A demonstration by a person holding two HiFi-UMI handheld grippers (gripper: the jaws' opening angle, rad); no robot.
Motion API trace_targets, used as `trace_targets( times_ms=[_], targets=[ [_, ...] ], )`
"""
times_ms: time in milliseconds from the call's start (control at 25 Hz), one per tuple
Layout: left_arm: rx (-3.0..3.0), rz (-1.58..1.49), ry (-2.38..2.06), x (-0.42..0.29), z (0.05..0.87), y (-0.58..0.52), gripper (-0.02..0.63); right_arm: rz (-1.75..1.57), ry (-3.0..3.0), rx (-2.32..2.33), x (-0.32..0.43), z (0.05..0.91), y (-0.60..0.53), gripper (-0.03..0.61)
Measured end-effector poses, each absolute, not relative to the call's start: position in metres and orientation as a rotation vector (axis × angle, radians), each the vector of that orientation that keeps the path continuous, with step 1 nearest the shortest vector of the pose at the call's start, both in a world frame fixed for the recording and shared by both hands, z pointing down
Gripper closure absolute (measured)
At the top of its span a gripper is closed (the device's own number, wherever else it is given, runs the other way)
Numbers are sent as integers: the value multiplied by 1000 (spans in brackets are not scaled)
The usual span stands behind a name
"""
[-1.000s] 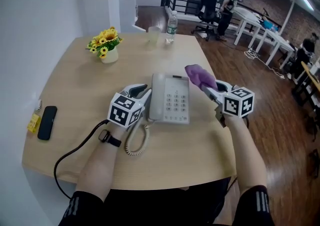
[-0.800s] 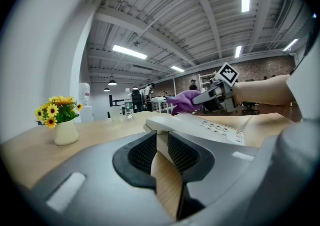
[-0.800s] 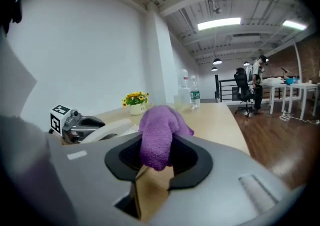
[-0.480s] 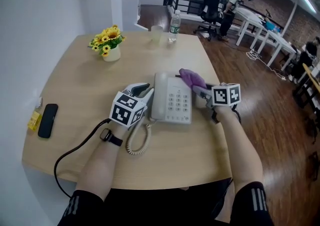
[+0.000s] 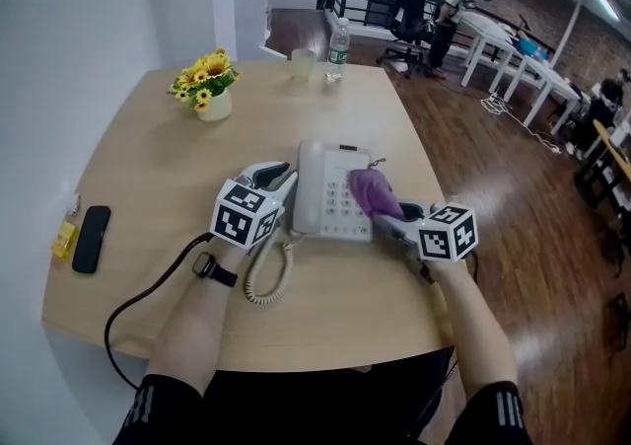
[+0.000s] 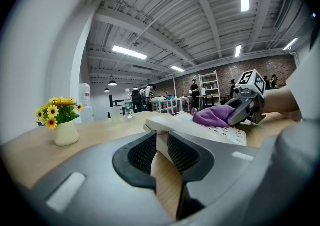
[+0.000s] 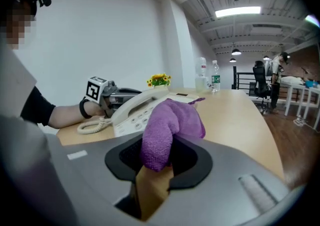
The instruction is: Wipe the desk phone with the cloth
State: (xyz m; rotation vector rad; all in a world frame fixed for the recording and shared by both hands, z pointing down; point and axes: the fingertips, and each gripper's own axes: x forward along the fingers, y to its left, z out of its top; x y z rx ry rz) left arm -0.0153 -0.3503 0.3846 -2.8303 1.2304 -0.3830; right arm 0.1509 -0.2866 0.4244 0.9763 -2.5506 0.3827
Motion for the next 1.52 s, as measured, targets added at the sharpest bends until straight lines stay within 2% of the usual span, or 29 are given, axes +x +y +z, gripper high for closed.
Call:
trace_targets(
  times_ms=[560,920,1240,1520],
  targets=[
    [-2831,-382,1231,-15,385,-350,551,234,-2518,747,128,431,-205,460],
    [-2831,-383,1231,-15,385,-350,551,29,-2623,1136,164,363,-264,457],
    [-2830,-385,1231,-16,384,-350,551,210,-2645,1398,211,381,-322,457],
    [-2830,-384,1229,-16,384,-350,551,184,-2629,1454,222,391,-324,457]
  ],
)
